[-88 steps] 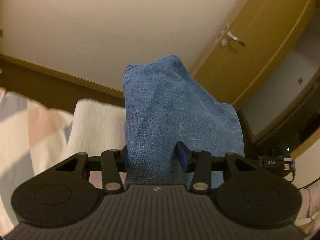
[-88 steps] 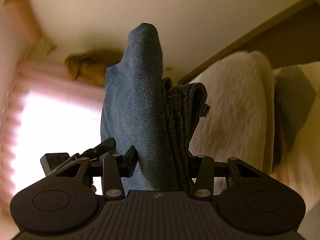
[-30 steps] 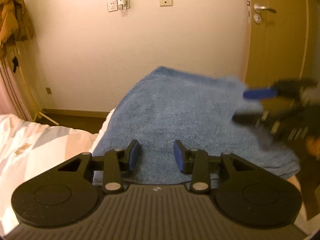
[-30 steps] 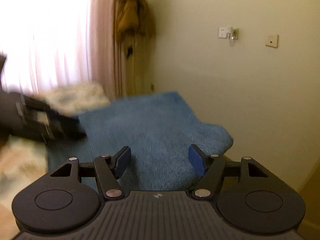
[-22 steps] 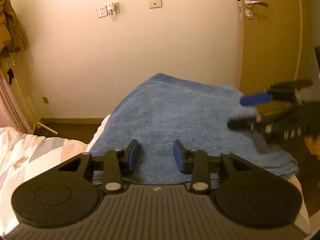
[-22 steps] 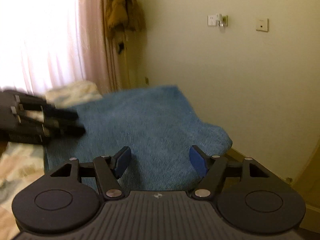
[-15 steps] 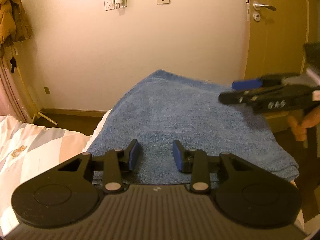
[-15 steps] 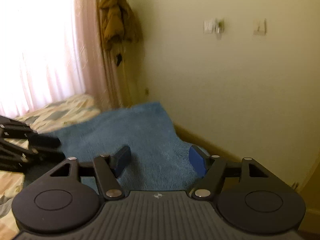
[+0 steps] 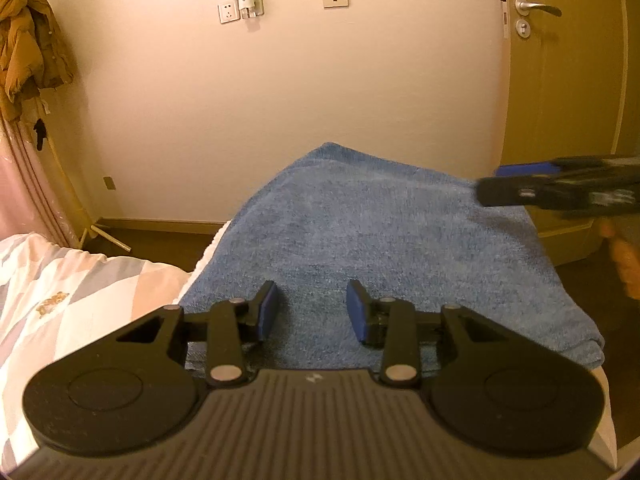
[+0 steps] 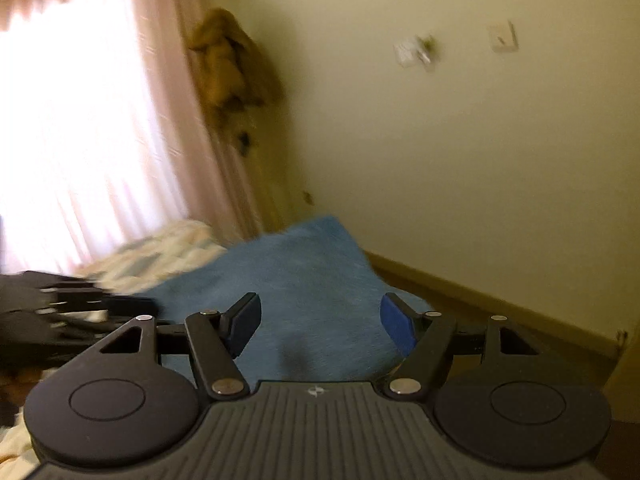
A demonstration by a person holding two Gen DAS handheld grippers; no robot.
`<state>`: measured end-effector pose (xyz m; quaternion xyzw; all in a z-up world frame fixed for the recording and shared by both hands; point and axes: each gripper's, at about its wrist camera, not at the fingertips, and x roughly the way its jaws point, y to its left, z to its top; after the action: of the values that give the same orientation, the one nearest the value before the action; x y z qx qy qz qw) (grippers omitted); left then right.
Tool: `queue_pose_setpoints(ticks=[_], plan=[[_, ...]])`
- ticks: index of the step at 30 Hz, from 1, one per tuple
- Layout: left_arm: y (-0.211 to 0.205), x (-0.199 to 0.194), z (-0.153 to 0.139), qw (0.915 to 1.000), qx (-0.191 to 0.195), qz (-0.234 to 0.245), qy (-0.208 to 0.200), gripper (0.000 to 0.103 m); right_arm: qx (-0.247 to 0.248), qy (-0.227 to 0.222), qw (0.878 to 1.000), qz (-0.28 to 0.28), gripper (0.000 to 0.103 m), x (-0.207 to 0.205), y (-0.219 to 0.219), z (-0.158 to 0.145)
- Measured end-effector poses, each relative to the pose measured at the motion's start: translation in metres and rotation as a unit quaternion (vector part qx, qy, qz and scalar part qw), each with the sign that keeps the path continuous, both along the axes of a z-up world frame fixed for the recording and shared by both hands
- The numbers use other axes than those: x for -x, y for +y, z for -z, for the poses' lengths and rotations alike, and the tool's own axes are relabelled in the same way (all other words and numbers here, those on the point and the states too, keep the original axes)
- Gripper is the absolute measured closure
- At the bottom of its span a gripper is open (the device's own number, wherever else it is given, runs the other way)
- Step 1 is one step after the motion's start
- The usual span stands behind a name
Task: Fold clothes
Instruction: 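Lower the jeans onto the cream fleece stack and open both grippers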
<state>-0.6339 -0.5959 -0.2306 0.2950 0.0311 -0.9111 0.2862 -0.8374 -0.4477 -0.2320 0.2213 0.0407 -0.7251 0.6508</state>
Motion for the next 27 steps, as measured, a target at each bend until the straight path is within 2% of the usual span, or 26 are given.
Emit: queue_pose_setpoints(ticks=[4,7,11,14,17,22,27], plan=[[0.007,-0.019,-0.009,0.9998,0.008,-0.013,0.016,0.07,0.001,0.022,0.999,-0.039,0.034,-0.038,0.029,-0.002],[0.013,-0.034,-0.012,0.9996,0.013,-0.022,0.013,0.07,-0.018,0.05,0.997,-0.054,0.033,-0.056,0.027,0.005],[0.015,-0.029,0.001,0.9995,0.022,-0.02,-0.007,0.07,-0.055,0.074,0.994,-0.054,0.033,-0.066,0.011,0.025],[0.017,-0.021,0.006,0.9991,0.036,-0.023,-0.006,0.07,-0.057,0.084,0.994,-0.048,0.034,-0.069,0.012,0.024],[0.02,-0.018,0.0,0.9991,0.027,-0.032,-0.001,0.07,-0.06,0.085,0.994,-0.036,0.033,-0.072,0.017,0.015],[0.031,-0.014,-0.022,0.9975,0.0,-0.062,-0.035,0.063,-0.081,0.044,0.996,0.015,0.028,-0.074,0.033,-0.01],[0.049,-0.013,-0.057,0.9909,-0.063,-0.102,-0.06,0.055,-0.115,-0.019,0.992,0.056,0.021,-0.073,0.052,-0.05]])
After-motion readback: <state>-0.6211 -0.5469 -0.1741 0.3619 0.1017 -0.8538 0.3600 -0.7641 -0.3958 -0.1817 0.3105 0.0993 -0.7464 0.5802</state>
